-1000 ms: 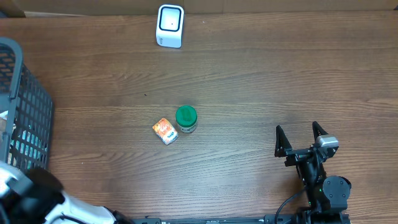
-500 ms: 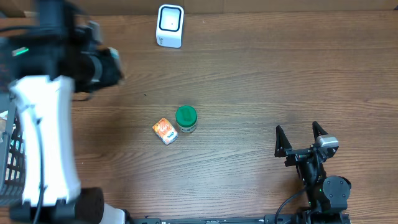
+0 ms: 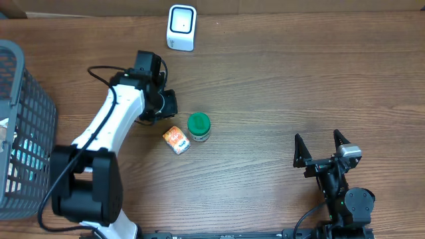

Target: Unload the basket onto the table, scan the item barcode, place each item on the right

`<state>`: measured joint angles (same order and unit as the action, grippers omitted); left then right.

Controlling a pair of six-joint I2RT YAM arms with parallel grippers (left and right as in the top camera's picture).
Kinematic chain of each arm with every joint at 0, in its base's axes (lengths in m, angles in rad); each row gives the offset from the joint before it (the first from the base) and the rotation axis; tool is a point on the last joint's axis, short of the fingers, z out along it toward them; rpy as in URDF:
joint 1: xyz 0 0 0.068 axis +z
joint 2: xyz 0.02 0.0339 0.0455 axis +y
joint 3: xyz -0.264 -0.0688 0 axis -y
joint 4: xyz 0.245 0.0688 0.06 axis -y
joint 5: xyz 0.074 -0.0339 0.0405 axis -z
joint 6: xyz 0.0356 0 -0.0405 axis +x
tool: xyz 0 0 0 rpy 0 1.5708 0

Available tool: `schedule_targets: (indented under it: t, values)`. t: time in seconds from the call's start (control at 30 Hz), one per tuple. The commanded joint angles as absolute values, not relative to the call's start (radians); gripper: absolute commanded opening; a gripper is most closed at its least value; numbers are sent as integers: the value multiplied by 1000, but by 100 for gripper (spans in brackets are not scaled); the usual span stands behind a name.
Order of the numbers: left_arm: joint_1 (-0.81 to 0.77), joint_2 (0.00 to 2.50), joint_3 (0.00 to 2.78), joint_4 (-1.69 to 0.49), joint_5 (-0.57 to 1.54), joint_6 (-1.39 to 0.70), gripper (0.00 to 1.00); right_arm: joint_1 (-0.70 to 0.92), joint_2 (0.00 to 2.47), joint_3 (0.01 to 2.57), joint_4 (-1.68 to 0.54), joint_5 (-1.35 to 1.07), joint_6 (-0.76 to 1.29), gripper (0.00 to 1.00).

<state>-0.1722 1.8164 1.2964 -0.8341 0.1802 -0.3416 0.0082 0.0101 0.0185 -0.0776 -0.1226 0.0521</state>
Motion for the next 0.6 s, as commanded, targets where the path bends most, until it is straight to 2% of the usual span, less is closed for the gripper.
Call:
schedule_targets:
  t: [0.0, 0.03, 0.17, 0.37, 0.57]
  values:
    - [-187, 1877, 1272, -791, 267, -371, 27, 13, 3, 8, -73, -113, 53, 100]
    - [-189, 1883, 1272, -786, 278, -371, 33, 13, 3, 8, -73, -113, 53, 100]
    - [-191, 1887, 1275, -774, 289, -369, 72, 13, 3, 8, -73, -113, 53, 100]
    - [-169, 1848, 1386, -897, 260, -363, 73, 13, 3, 8, -73, -113, 53, 100]
    - [-90, 1731, 1744, -1212, 160, -362, 73, 13, 3, 8, -73, -113, 53, 100]
